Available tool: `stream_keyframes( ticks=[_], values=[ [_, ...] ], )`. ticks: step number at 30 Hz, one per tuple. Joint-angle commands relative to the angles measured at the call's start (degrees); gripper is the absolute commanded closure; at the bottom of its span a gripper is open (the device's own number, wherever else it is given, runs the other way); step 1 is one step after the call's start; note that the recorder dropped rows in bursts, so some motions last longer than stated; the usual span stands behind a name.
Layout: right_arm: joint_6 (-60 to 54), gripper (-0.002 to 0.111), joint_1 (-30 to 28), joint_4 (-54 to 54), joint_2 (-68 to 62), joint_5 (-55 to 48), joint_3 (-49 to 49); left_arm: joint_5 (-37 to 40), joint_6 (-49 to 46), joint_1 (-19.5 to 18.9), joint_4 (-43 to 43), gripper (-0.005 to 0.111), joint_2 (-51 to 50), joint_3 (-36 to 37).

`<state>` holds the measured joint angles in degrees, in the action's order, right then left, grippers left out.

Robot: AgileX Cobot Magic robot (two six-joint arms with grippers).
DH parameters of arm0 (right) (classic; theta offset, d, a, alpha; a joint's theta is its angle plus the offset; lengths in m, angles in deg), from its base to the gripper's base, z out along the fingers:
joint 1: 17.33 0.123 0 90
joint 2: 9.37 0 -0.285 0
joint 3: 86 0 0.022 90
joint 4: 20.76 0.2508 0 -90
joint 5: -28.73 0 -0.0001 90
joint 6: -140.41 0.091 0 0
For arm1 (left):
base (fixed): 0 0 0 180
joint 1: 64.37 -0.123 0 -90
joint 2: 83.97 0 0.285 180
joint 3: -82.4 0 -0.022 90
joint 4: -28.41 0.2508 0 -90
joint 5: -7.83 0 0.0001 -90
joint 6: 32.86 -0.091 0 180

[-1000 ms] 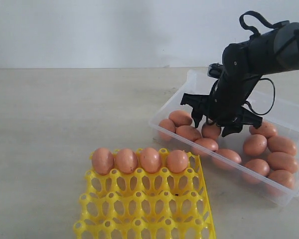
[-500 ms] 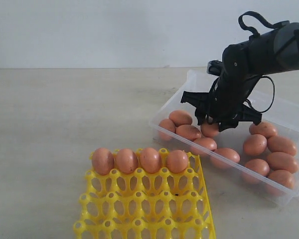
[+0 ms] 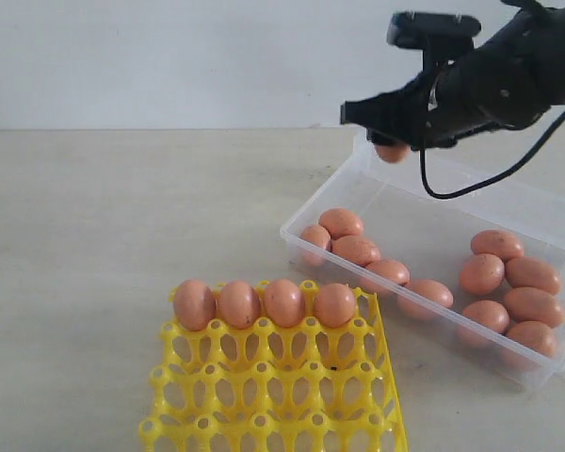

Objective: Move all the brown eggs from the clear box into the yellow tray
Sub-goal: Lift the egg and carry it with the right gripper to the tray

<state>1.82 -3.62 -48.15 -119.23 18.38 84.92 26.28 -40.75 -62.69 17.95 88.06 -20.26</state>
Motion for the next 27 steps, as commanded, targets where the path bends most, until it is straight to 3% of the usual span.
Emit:
stream_keyframes(
  ticks=[1,4,8,12,16,20,27],
  values=[
    [-4.00,0.108,-0.05,-7.57,3.73,29.55,-5.09,-0.65,0.39,0.25,-0.45,0.103,0.18,-0.12],
    [-2.80,0.108,0.06,-7.45,3.61,44.88,-5.24,-0.65,0.39,0.25,-0.45,0.103,0.18,-0.12],
    [0.46,0.108,1.21,-7.65,3.61,57.10,-6.68,-0.65,0.39,0.25,-0.45,0.103,0.18,-0.12],
    [-8.19,0.109,6.64,-7.77,3.73,65.38,-12.81,-0.65,0.39,0.25,-0.45,0.103,0.18,-0.12],
    [-18.29,0.109,14.71,-0.39,3.83,69.47,-21.05,-0.65,0.39,0.25,-0.45,0.103,0.18,-0.12],
    [-36.42,0.109,23.80,20.39,2.42,68.94,-28.28,-0.65,0.39,0.25,-0.45,0.103,0.18,-0.12],
    [-29.77,0.109,32.05,22.97,-6.63,71.14,-29.85,-0.65,0.39,0.25,-0.45,0.103,0.18,-0.12]
  ],
)
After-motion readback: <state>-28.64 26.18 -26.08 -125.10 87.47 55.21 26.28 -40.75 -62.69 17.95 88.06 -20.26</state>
